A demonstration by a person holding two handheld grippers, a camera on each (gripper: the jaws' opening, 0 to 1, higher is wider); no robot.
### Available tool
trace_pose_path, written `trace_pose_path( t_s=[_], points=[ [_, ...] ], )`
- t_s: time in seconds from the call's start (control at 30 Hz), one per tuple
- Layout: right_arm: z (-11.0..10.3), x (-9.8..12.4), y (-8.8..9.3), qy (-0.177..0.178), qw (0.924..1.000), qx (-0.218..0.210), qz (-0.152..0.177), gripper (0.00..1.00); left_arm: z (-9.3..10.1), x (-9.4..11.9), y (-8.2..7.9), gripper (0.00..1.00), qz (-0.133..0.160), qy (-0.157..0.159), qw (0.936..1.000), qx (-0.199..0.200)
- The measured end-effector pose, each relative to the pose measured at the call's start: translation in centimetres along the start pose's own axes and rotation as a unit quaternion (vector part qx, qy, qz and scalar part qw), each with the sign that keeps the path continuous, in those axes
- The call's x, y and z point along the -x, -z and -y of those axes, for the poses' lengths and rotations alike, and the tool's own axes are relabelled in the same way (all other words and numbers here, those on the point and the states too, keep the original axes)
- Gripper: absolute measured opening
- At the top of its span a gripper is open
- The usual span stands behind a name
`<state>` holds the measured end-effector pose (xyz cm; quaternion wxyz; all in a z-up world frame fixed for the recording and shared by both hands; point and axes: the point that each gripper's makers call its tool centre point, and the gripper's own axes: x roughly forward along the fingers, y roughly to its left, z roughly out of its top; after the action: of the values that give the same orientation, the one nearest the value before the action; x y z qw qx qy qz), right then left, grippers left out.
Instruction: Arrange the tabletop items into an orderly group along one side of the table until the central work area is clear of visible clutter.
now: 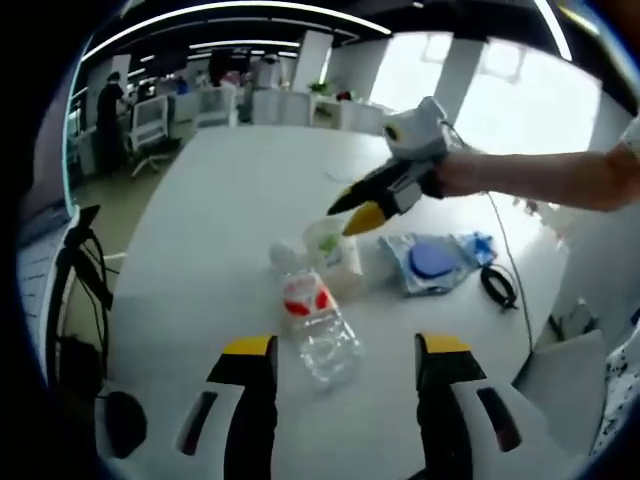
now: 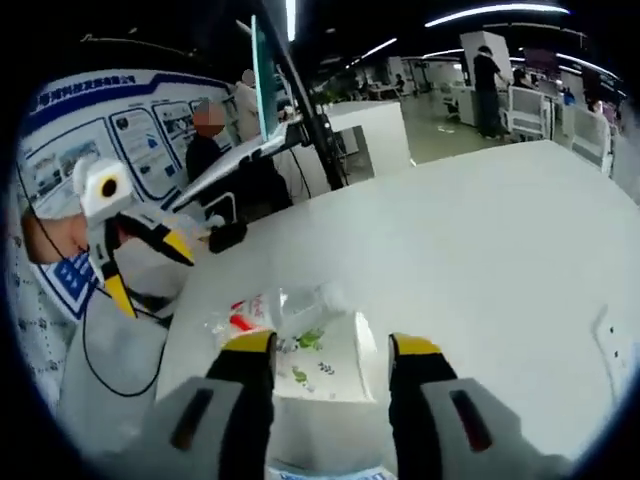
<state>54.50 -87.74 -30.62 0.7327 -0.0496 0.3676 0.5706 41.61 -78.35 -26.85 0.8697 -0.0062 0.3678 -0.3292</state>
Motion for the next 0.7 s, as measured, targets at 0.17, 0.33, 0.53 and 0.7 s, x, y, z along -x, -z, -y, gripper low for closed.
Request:
trace_pose_path(
  t_s=[0.17,0.33,0.53,0.7],
  points=[
    [0.2,-0.7,0.5,-0.042,0.9986,-0.027,-0.016,0.37,-0.2,-0.4,0.4,0.51,-0.002,0.001,1.0,0.002],
    [0.0,-1.5,1.4,-0.077,0.9959,-0.026,-0.038,0.28,-0.5,-0.5,0.6,0.5,-0.004,-0.002,1.0,0.004],
    [-0.9,-1.6,1.1,-0.111,0.9926,-0.037,-0.032,0.17,-0.8,-0.8,0.7,0.49,-0.003,-0.005,1.0,0.005],
    [-2.0,-1.1,0.8,-0.13,0.99,-0.044,-0.032,0.11,-0.9,-0.9,0.8,0.49,-0.005,-0.005,1.0,0.007]
  ],
)
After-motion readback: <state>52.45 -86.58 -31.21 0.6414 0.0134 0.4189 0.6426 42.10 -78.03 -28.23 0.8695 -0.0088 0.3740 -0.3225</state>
